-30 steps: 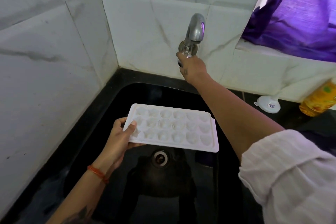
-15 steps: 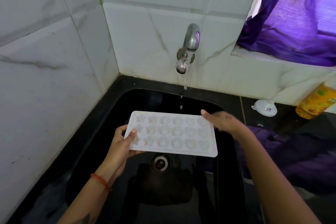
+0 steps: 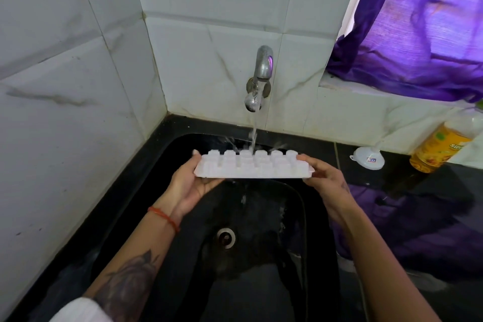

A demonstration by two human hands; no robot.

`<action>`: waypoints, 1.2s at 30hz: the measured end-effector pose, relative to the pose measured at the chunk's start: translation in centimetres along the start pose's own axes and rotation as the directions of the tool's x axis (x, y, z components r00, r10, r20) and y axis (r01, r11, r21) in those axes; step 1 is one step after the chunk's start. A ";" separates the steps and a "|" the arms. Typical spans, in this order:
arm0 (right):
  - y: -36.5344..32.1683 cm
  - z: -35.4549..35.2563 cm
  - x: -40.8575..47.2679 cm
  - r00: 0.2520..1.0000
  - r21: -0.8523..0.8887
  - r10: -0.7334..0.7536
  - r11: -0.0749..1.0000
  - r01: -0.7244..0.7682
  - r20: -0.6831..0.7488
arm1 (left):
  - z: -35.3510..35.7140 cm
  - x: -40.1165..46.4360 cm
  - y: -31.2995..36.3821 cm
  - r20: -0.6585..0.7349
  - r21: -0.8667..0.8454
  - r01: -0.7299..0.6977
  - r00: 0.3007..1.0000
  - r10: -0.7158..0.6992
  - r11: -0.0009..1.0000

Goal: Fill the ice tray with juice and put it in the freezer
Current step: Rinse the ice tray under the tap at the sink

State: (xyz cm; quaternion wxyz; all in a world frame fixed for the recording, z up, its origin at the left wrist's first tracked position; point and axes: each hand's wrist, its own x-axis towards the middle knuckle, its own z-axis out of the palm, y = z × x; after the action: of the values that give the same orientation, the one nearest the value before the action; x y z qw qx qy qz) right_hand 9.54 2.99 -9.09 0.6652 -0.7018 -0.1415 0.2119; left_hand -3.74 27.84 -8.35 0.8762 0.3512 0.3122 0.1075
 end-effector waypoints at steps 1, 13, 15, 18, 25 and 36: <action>0.0 -0.4 0.0 0.999 0.097 0.044 0.994 -0.043 -0.010 | 0.4 0.2 -0.2 -0.001 -0.045 -0.031 1.000 0.031 0.999; -0.9 -1.5 0.5 0.955 0.152 0.000 0.987 0.047 -0.295 | 2.3 2.7 -1.8 0.063 0.324 -0.103 0.994 0.087 0.941; -2.4 -0.8 0.4 0.949 0.025 -0.113 0.992 0.126 -0.294 | 1.9 3.4 -1.8 -0.015 0.408 -0.066 0.997 0.079 0.911; -4.9 1.0 0.5 0.939 -0.186 -0.242 0.962 0.199 -0.246 | 1.4 4.1 -2.1 -0.102 0.459 0.027 0.994 0.023 0.888; -7.2 2.8 2.3 0.929 -0.391 -0.304 0.897 0.205 -0.210 | 2.4 4.1 -2.7 -0.185 0.539 0.253 0.966 -0.180 0.804; 2.7 0.9 2.2 0.943 0.010 0.294 0.955 -0.296 -0.155 | 2.5 2.2 2.4 -0.119 0.707 -0.071 0.969 0.217 0.703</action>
State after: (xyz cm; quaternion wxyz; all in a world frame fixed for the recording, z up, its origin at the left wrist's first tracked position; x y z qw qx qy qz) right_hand 10.75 4.61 -12.03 0.6303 -0.7339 0.0156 0.2529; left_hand -0.40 29.19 -6.36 0.6330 0.6667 0.3846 0.0838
